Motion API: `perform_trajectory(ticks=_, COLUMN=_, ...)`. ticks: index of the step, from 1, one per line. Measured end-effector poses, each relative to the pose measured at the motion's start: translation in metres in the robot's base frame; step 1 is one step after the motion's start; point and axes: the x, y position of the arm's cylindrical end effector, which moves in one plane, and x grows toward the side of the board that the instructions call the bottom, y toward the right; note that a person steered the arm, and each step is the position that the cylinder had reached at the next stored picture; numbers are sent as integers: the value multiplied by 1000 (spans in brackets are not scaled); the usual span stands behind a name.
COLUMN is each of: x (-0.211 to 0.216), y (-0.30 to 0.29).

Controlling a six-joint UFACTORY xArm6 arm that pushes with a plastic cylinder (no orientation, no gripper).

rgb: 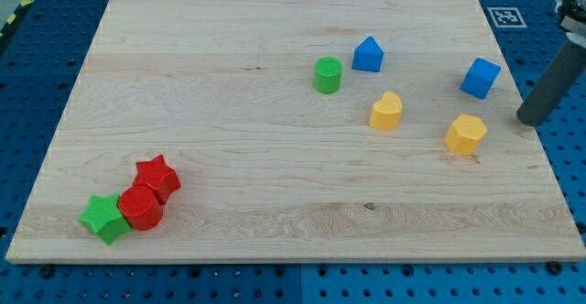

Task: Push blue cube slightly left

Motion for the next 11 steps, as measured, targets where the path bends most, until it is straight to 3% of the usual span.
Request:
perform_trajectory(ticks=4, x=-66, y=-25)
perform_trajectory(ticks=11, x=-63, y=-45)
